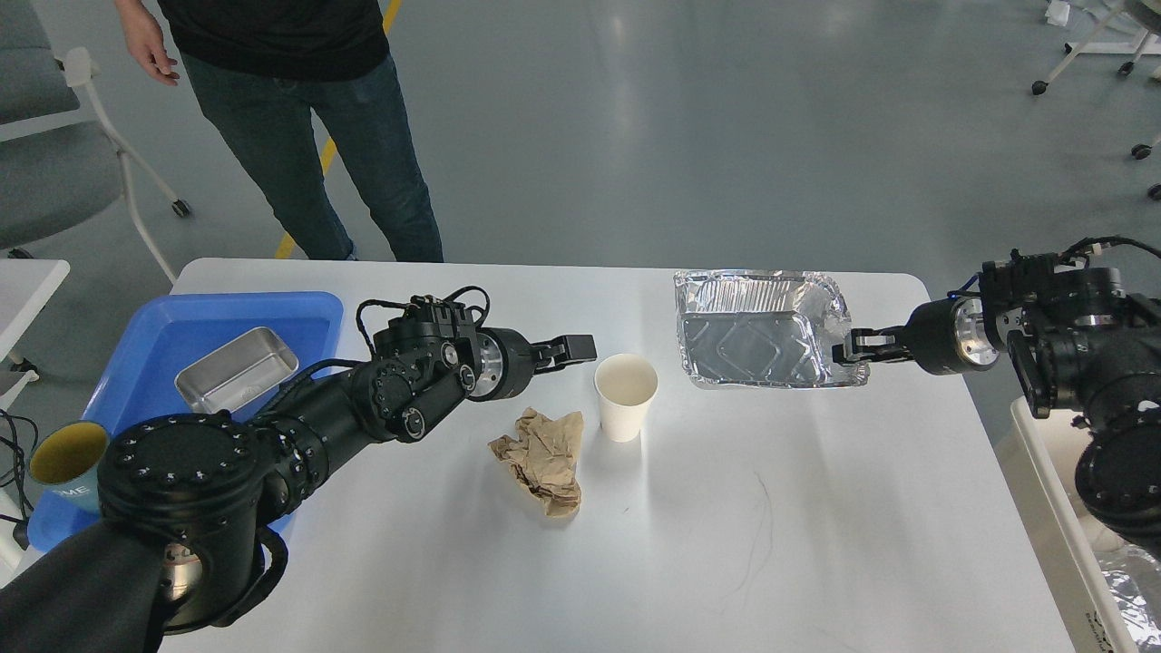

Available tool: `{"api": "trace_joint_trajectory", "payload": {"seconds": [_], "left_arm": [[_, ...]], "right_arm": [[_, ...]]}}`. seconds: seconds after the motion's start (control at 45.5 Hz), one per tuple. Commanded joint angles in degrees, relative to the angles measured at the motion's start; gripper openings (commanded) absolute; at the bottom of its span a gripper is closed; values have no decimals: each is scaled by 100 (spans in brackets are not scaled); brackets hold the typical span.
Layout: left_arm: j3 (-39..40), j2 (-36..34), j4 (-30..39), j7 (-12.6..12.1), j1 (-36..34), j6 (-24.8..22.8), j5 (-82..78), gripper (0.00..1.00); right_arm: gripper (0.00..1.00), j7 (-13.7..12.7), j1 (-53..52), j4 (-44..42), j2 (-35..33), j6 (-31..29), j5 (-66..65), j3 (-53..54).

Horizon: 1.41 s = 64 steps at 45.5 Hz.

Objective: Tidy desktop
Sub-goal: 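Close the left gripper on the paper cup's side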

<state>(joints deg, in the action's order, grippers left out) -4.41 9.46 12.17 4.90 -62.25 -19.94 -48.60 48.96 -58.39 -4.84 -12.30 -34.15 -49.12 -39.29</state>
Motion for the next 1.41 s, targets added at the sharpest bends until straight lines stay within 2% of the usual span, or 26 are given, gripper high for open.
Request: {"api": "trace_joint_trajectory", "payload": {"seconds": [0.0, 0.22, 0.396, 0.989, 1.055, 1.143, 1.384], "left_arm": [[-68, 4, -4, 11, 55, 113, 17, 97], [-33, 12, 22, -41, 55, -18, 61, 97], [-51, 12, 22, -50, 55, -511, 430, 97], [-51, 12, 22, -41, 55, -695, 466, 97], [-77, 12, 22, -33, 55, -827, 457, 94], [-103, 12, 22, -15, 55, -862, 422, 82], [-112, 21, 13, 11, 64, -783, 395, 81]], "right_arm": [[0, 0, -6, 1, 0, -4, -1, 0], [0, 0, -6, -8, -9, -4, -1, 0], [0, 9, -6, -8, -18, -4, -1, 0], [0, 9, 3, -8, -18, 5, 8, 0], [0, 9, 20, -8, -18, 5, 8, 9], [0, 9, 20, -8, -18, 5, 8, 9], [0, 9, 47, -8, -18, 14, 8, 9]]}}
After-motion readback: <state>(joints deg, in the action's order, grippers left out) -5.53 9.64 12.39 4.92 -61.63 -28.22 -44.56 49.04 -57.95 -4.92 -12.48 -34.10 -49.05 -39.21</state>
